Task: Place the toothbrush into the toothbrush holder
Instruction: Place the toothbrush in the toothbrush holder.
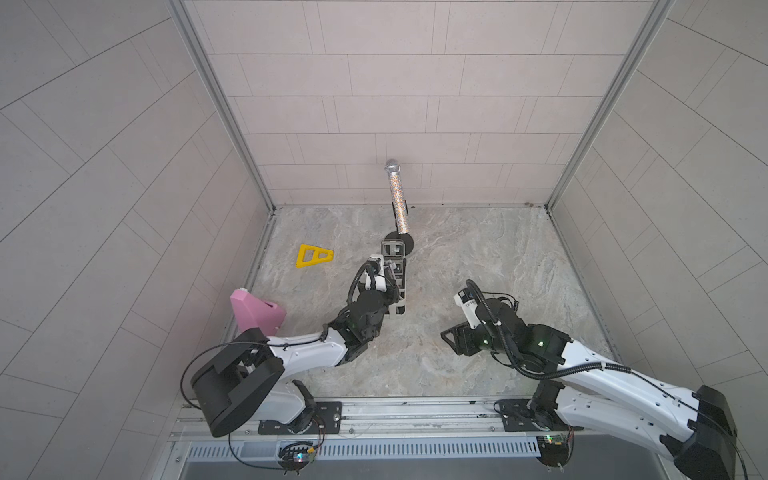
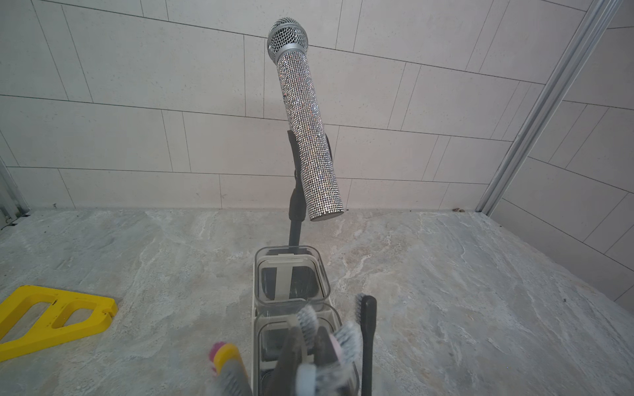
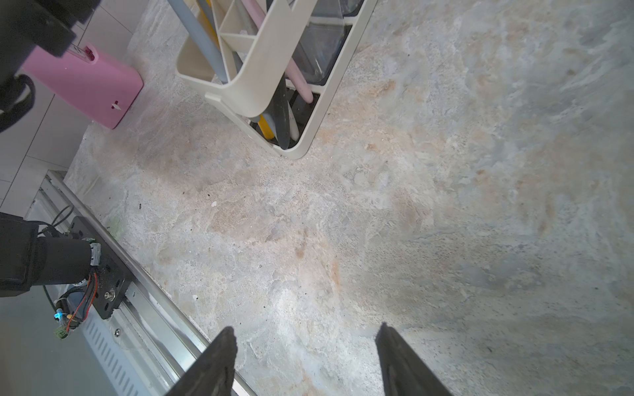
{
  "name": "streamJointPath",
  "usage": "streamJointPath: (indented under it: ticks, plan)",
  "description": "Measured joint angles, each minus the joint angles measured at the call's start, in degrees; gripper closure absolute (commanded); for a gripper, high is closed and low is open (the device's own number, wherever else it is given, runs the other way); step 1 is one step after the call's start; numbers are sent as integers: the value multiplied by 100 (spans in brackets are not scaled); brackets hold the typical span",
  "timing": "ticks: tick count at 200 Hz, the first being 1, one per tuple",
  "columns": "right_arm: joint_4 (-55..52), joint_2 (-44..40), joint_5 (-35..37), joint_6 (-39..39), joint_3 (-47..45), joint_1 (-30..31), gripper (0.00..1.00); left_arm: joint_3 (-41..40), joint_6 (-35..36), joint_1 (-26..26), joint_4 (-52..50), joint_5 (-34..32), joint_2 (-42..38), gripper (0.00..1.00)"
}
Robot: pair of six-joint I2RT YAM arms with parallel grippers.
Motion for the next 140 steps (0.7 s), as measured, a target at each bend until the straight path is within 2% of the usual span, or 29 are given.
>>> streamJointPath:
  ticks: [102, 140]
  plan:
    - [9, 0, 2, 2, 0, 0, 33, -28, 0, 0, -2, -52, -4, 71]
    - [46, 0, 2, 2, -2, 0, 33, -28, -15, 0, -48, -46, -4, 67]
